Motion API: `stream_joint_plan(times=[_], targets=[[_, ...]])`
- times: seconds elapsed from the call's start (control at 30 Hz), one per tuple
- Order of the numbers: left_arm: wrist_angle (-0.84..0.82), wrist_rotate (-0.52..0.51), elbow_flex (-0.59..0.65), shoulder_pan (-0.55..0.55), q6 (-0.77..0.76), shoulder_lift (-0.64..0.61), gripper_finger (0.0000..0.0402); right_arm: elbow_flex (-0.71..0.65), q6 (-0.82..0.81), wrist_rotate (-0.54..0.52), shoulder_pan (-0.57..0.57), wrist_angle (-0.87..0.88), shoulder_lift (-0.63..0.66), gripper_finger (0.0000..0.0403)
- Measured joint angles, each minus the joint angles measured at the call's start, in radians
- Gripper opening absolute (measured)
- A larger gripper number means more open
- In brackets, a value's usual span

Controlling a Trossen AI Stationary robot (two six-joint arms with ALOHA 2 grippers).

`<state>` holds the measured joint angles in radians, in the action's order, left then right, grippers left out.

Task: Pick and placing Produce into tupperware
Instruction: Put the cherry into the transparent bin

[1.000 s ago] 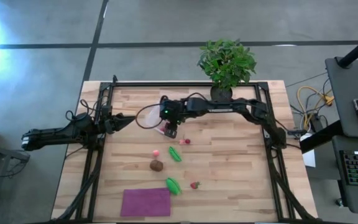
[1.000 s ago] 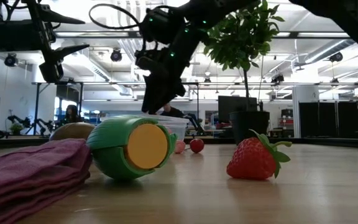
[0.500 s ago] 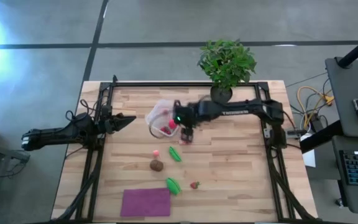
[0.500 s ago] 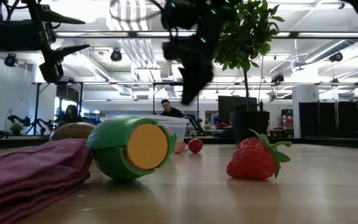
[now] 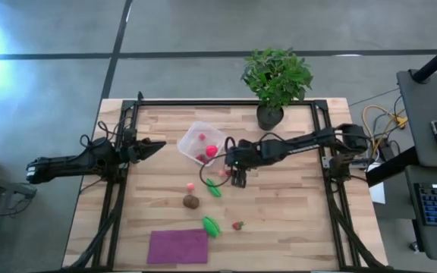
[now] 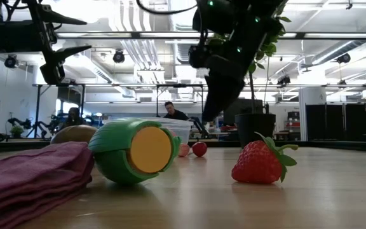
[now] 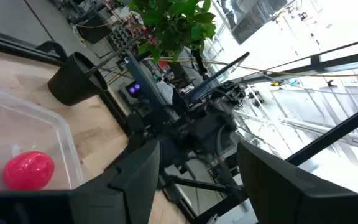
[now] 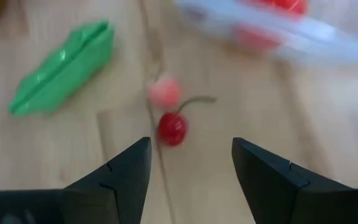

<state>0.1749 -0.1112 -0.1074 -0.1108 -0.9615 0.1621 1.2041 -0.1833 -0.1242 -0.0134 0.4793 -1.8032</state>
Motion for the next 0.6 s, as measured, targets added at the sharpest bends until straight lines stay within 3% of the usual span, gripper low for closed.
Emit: stream_joint_plan(times=[0.6], targets=[[0.0, 0.0, 0.0, 0.0, 0.0, 0.001, 0.0201, -0.118, -0.051, 0.001, -0.013, -0.203, -0.008, 0.0217]])
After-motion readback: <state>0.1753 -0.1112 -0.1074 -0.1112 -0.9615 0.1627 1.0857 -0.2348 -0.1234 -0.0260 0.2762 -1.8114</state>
